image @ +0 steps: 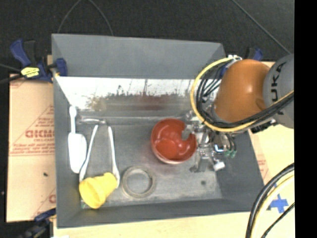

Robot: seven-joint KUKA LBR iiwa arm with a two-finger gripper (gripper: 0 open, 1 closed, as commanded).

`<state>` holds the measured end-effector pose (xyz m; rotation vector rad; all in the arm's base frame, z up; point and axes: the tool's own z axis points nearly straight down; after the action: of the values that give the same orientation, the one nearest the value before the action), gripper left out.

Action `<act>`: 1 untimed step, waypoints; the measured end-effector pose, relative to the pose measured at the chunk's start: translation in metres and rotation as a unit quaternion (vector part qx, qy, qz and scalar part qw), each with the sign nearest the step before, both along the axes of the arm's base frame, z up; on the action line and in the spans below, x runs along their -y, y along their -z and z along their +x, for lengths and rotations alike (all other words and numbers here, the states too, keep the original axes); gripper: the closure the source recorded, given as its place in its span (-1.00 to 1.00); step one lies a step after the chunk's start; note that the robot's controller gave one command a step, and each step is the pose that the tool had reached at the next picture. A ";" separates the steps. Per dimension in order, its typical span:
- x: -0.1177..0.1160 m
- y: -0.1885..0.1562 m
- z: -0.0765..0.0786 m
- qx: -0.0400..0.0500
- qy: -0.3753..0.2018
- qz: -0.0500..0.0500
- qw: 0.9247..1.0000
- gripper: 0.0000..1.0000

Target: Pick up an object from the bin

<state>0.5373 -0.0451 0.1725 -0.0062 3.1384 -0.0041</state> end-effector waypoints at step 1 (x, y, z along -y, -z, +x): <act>0.000 0.000 0.000 0.000 0.000 0.000 1.000 -1.00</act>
Offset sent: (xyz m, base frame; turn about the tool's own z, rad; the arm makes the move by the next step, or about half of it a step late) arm 0.0139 0.0021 -0.0575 -0.2259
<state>0.5373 -0.0451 0.1725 -0.0063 3.1384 -0.0041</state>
